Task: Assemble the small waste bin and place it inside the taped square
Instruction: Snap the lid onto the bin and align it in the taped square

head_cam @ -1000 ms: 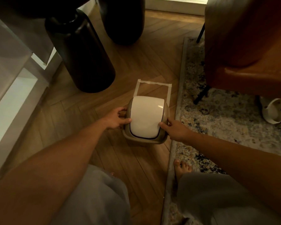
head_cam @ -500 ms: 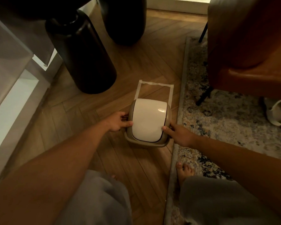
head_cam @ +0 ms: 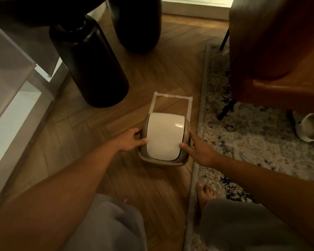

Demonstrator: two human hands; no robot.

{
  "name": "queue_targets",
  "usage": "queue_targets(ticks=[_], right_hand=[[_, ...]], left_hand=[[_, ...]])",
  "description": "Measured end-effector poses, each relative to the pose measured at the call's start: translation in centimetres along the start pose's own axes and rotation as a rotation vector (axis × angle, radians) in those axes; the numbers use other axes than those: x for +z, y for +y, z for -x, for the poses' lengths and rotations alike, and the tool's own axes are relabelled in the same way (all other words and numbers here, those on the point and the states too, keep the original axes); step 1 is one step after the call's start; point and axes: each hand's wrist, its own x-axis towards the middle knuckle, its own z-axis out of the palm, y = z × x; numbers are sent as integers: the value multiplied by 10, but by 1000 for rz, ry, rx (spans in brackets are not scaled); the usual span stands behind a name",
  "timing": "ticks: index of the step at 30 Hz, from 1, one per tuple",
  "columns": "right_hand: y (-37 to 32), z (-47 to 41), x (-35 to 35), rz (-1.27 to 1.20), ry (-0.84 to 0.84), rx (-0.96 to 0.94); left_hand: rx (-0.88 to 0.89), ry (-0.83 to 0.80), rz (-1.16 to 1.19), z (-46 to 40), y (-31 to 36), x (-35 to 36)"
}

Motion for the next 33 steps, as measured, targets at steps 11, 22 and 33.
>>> queue_targets(ticks=[11,22,33], right_hand=[[4,-12,0,-126,-28,-57],[-3,2,14,-137,58,-42],[-14,23,41,-155,267,-57]], left_hand=[[14,6,107,4,1,7],[11,11,165,3,-1,9],[55,91,165,23,2,48]])
